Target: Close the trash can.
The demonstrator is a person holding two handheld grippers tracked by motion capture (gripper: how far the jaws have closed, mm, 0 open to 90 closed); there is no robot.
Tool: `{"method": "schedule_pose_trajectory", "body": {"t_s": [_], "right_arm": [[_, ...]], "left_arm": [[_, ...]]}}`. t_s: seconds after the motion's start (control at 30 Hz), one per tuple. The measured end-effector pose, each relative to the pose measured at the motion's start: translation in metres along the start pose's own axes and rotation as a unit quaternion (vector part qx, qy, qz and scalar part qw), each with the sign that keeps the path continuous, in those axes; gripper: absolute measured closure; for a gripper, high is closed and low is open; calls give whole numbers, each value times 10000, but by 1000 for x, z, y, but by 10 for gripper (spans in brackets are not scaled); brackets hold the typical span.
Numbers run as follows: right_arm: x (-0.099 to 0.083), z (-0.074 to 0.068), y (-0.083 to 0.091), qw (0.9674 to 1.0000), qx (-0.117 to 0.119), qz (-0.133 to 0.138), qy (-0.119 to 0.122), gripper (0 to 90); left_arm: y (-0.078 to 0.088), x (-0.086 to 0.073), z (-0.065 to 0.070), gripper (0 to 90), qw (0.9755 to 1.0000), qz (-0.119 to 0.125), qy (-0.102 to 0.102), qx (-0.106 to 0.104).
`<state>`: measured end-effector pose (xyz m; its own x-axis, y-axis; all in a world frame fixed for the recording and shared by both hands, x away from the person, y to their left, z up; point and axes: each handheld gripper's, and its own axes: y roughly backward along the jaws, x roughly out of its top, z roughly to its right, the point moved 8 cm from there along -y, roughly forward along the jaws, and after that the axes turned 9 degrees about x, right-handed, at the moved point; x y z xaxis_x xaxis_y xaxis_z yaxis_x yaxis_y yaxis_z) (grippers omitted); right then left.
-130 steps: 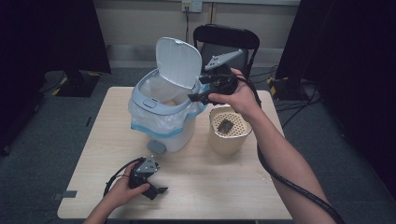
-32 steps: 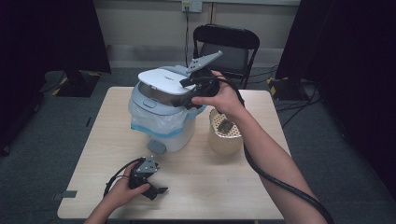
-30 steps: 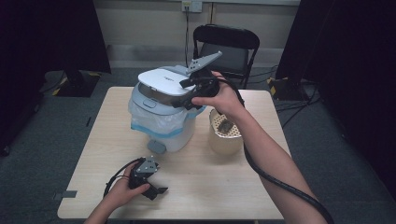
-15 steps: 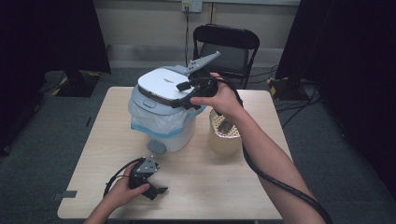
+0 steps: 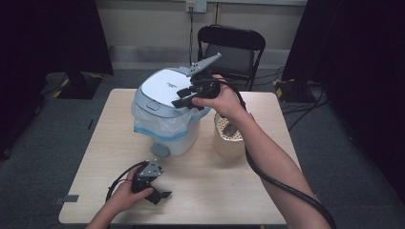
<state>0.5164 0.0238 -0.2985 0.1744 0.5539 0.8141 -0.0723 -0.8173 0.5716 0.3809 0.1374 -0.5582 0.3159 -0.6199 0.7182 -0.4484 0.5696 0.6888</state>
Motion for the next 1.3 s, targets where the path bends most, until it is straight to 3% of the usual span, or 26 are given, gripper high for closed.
{"method": "schedule_pose_trajectory", "body": {"t_s": [0.53,0.67,0.97,1.13,1.2,1.27,1.3], "right_arm": [[9,13,-12,9994,-321,78,109,690],[10,12,-17,9993,-305,-26,197,711],[14,5,-27,9996,-136,123,225,743],[13,6,-26,9996,-59,223,131,733],[14,5,-26,9997,-47,219,92,667],[14,4,-25,9997,-154,147,119,534],[13,5,-25,9997,-193,130,103,532]], "left_arm": [[0,0,0,0,10000,-1,10,-10],[0,0,0,0,10000,1,9,-9],[0,0,0,0,10000,0,17,-4],[0,0,1,0,10000,8,21,2],[0,0,1,0,10000,8,24,3],[0,0,1,0,10000,9,22,3],[0,0,1,0,10000,10,24,3]]}}
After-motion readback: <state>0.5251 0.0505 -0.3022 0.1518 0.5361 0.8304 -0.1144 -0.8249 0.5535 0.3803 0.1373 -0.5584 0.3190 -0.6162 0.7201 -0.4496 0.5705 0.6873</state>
